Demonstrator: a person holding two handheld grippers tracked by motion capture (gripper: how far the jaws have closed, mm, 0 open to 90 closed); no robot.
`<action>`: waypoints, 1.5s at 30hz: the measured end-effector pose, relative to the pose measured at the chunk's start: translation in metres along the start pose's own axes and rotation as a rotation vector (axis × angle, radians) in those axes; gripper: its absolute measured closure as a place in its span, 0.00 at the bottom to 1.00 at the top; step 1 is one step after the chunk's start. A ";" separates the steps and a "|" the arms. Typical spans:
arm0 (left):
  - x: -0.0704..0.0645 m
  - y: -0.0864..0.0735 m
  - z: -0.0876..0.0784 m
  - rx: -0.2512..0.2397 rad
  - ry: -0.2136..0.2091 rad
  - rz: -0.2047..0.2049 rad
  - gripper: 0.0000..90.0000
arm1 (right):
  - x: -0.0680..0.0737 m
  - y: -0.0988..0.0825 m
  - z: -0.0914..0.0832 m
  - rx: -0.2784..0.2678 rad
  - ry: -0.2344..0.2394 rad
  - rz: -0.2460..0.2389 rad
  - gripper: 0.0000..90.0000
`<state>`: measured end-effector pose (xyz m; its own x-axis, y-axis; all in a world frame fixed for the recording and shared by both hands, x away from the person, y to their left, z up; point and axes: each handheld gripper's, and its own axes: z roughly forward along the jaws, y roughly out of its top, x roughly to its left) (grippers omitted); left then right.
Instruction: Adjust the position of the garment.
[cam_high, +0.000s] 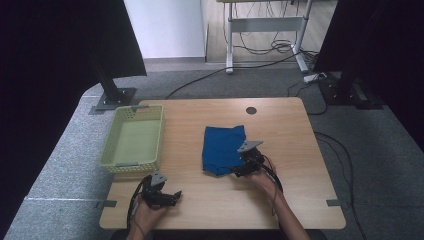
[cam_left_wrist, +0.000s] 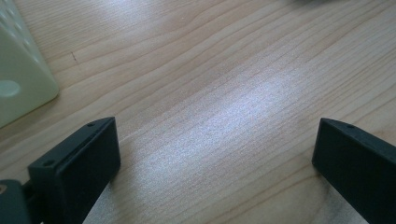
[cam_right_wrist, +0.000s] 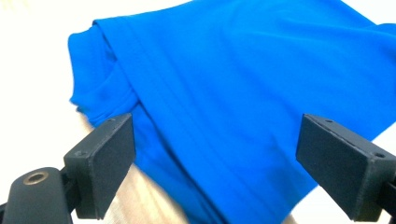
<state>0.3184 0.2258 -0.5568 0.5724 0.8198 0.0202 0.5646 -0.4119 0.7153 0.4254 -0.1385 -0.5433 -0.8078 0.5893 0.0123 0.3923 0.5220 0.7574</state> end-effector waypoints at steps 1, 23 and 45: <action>0.000 0.000 0.000 0.000 0.000 0.000 0.01 | 0.002 -0.004 -0.007 -0.007 -0.004 0.010 0.13; 0.000 0.000 0.000 0.000 0.000 -0.002 0.01 | 0.005 -0.036 -0.053 -0.035 -0.049 0.072 0.07; 0.000 0.000 0.000 0.000 0.002 -0.003 0.01 | 0.014 -0.075 -0.093 -0.038 -0.118 0.089 0.07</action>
<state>0.3182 0.2257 -0.5569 0.5694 0.8219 0.0191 0.5666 -0.4091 0.7153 0.3442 -0.2269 -0.5396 -0.7120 0.7021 0.0053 0.4416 0.4420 0.7808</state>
